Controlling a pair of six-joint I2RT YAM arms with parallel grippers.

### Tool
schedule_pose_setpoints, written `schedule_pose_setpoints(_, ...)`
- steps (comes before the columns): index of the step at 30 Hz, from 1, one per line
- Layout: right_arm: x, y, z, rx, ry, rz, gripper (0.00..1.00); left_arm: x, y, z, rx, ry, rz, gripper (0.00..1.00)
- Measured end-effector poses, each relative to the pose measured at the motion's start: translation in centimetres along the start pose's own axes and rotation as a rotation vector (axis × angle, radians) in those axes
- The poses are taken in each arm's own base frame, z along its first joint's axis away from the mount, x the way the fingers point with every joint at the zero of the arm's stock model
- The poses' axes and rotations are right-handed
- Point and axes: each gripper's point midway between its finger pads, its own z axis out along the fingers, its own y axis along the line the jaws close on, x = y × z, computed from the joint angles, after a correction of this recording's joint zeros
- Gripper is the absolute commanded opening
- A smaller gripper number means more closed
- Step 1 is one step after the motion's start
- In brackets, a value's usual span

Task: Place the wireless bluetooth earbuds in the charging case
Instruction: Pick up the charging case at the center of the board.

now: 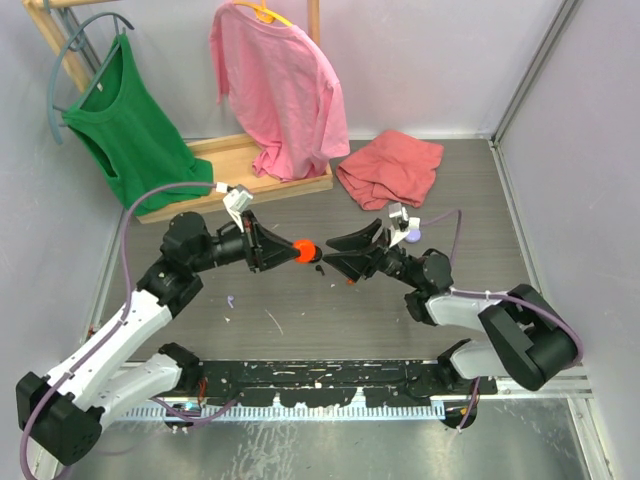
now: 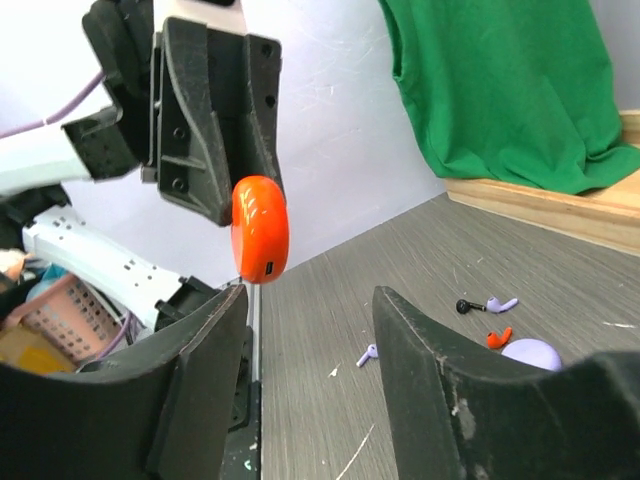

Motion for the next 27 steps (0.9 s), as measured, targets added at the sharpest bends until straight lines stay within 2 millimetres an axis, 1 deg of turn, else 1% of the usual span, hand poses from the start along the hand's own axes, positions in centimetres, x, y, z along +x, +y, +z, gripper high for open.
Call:
schedule_pose_setpoints(4,0.1,1.2,-0.5,-0.073,0.062,-0.061,0.64,-0.3,-0.5,-0.4,-0.018,0.057,0.024,0.06)
schedule_pose_setpoints(8,0.1,2.1,0.0,-0.136,0.153,-0.142,0.65,-0.5,-0.7,-0.9,-0.05,0.139,0.049,0.06)
schedule_pose_setpoints(12,-0.4,2.6,0.3,-0.167,0.216,-0.239,0.65,0.1,-0.8,-1.6,-0.075,0.225,0.072,0.07)
schedule_pose_setpoints(16,-0.1,2.6,0.5,-0.188,0.276,-0.281,0.65,0.8,-1.1,-2.0,-0.083,0.319,0.106,0.08)
schedule_pose_setpoints(21,1.4,2.8,0.9,-0.23,0.346,-0.279,0.63,2.3,-1.9,-1.8,-0.06,0.454,0.176,0.08)
schedule_pose_setpoints(27,3.6,3.6,1.3,-0.29,0.425,-0.256,0.6,4.2,-2.0,-1.7,-0.048,0.581,0.251,0.08)
